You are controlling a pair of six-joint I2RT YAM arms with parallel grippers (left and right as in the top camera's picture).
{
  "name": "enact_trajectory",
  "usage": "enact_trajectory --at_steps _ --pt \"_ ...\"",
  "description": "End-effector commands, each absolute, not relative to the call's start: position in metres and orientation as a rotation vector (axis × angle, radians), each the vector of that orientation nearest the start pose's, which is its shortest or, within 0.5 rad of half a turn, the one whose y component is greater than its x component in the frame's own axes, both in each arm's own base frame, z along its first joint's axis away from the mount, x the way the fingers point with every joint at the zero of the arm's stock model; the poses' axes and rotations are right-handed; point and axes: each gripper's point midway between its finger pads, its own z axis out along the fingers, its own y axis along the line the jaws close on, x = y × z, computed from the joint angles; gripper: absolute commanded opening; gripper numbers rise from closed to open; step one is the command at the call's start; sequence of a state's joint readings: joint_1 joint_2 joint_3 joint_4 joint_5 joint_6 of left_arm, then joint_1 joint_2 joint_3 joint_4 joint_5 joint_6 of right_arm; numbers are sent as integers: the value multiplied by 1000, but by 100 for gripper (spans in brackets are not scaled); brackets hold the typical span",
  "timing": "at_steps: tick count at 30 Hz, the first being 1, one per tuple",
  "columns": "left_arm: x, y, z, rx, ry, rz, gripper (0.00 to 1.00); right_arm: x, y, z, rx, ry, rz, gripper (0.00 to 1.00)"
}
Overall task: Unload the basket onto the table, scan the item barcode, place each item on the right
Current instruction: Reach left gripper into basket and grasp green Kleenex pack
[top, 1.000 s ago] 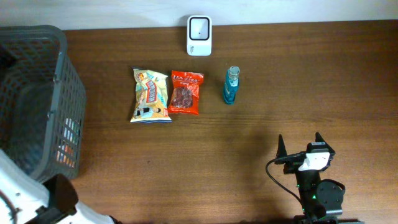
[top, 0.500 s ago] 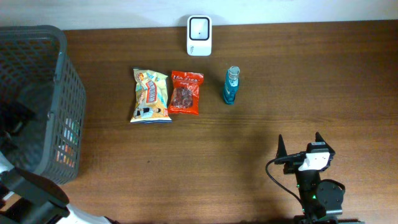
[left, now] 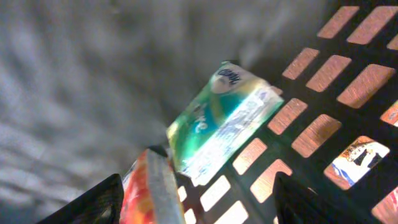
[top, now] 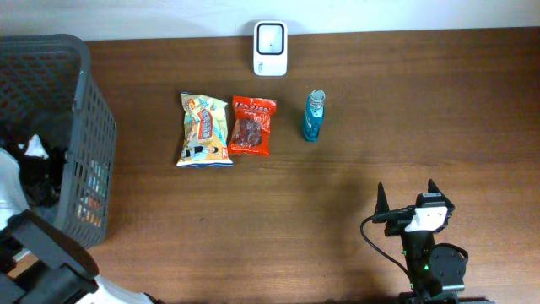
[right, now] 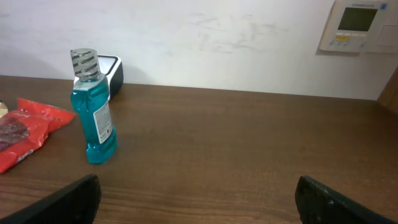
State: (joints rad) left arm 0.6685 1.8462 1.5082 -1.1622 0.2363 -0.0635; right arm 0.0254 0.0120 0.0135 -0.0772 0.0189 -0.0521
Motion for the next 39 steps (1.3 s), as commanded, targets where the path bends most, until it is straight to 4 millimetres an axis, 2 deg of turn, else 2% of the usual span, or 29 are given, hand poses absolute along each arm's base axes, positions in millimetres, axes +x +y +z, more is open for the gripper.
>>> enact_trajectory --at_steps 1,3,6,10,15,16,18,20,22,24,25,27,31,35,39 --pt "309 183 103 -974 2824 -319 75 246 0 155 -32 1652 -42 98" --pt "306 189 100 -982 2842 -265 74 246 0 155 -32 1652 -42 98" --pt "306 189 93 -991 2857 -276 73 246 0 155 -32 1652 -42 98" --pt "306 188 64 -1024 2917 -318 70 246 0 155 -32 1652 -42 98" --pt "308 191 39 -1041 2947 -340 64 246 0 155 -32 1652 -42 98" --pt "310 192 39 -1038 2942 -336 61 246 0 155 -32 1652 -42 98" --pt "315 196 38 -1027 2921 -320 45 246 0 155 -32 1652 -42 98" --pt "321 200 40 -1016 2899 -305 34 246 0 155 -32 1652 -42 98" --pt "325 203 43 -1008 2886 -295 11 246 0 155 -32 1652 -42 98" --pt "330 207 51 -1000 2870 -284 5 246 0 155 -32 1652 -42 98" --pt "334 210 58 -993 2858 -276 0 246 0 155 -32 1652 -42 98" --pt "343 217 80 -1027 2817 -262 0 246 0 155 -32 1652 -42 98" --pt "360 230 138 -1002 2742 -220 0 246 0 155 -32 1652 -42 98" --pt "371 238 218 -961 2622 -159 0 246 0 155 -32 1652 -42 98" --pt "377 230 292 -873 2477 -167 0 246 0 155 -32 1652 -42 98"
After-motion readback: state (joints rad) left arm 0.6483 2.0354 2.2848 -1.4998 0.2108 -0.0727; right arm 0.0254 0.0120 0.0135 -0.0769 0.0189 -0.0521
